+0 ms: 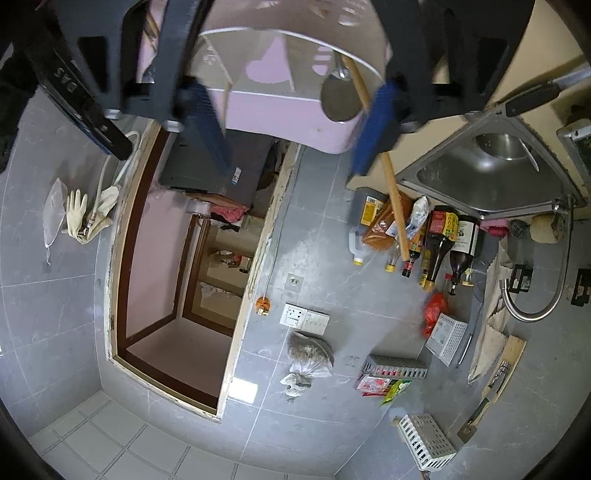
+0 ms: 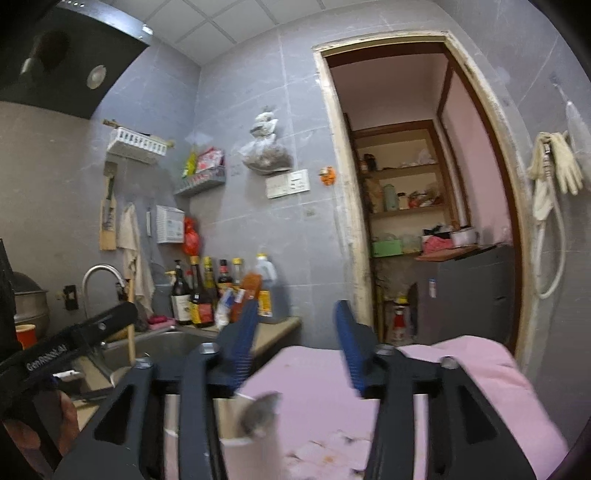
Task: Organize utensils
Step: 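Open both tools to drop the knife and chopstick into the caddy, then move both tools back to the utensils and grasp a chopstick with the right tool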
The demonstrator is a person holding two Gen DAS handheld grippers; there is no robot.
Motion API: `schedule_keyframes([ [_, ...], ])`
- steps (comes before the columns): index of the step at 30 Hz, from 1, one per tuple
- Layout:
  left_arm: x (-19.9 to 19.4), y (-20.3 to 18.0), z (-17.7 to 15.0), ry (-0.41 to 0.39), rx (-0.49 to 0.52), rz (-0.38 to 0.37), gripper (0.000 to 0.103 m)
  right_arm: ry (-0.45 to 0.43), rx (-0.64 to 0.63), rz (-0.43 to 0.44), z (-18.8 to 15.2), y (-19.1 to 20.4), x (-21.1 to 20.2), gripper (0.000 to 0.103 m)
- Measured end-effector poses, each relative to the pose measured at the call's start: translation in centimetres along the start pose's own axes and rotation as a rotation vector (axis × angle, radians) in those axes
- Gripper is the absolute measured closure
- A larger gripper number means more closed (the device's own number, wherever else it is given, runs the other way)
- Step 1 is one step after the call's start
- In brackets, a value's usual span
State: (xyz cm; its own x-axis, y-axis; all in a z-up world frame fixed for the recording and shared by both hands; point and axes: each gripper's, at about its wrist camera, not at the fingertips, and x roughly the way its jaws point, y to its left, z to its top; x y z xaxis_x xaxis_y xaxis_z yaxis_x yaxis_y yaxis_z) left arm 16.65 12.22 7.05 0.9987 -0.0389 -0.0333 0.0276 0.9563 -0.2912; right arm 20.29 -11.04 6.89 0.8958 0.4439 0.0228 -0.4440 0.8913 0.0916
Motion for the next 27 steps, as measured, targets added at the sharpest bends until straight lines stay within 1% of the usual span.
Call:
schedule_keyframes([
  [1,-0.2,-0.4,0.0,-0.001,-0.004,-0.002,0.019,0.000,0.002,-0.021,0.1,-0.5,-0.6,0.043],
  [2,-0.3,-0.8,-0.1,-0.001,-0.004,-0.004,0.011,-0.001,0.005,-0.040,0.3,-1.1,-1.2,0.033],
  [3,-0.6,-1.4,-0.1,0.000,0.000,-0.002,0.007,-0.003,0.012,-0.058,0.4,-1.8,-2.1,0.028],
  [4,-0.8,-1.9,-0.2,0.000,0.006,-0.002,0.006,-0.002,0.015,-0.071,0.5,-2.3,-2.6,0.026],
  [6,-1.1,-3.0,-0.5,0.012,0.023,-0.008,0.003,-0.002,0.017,-0.109,0.7,-3.4,-4.0,0.017],
  [7,-1.2,-3.6,-0.7,0.024,0.033,-0.015,0.003,-0.005,0.016,-0.120,0.7,-3.8,-4.4,0.015],
  [9,-1.4,-4.7,-1.3,0.050,0.049,-0.036,0.002,-0.014,0.014,-0.142,0.9,-4.7,-5.8,0.006],
  [11,-1.6,-5.6,-1.8,0.076,0.058,-0.057,0.002,-0.020,0.008,-0.160,1.0,-5.6,-7.2,0.000],
  [14,-2.1,-7.3,-2.8,0.116,0.074,-0.097,0.002,-0.012,-0.007,-0.171,1.2,-6.5,-8.7,0.000],
  [20,-2.1,-10.8,-5.3,0.246,0.143,-0.170,0.002,0.054,-0.062,-0.183,1.1,-8.1,-10.8,0.000],
  [24,-1.3,-12.5,-7.0,0.351,0.179,-0.209,0.002,0.129,-0.078,-0.201,0.5,-9.6,-11.8,0.000],
  [27,-0.7,-13.7,-8.0,0.414,0.208,-0.216,0.002,0.210,-0.093,-0.215,-0.2,-10.4,-12.1,0.000],
])
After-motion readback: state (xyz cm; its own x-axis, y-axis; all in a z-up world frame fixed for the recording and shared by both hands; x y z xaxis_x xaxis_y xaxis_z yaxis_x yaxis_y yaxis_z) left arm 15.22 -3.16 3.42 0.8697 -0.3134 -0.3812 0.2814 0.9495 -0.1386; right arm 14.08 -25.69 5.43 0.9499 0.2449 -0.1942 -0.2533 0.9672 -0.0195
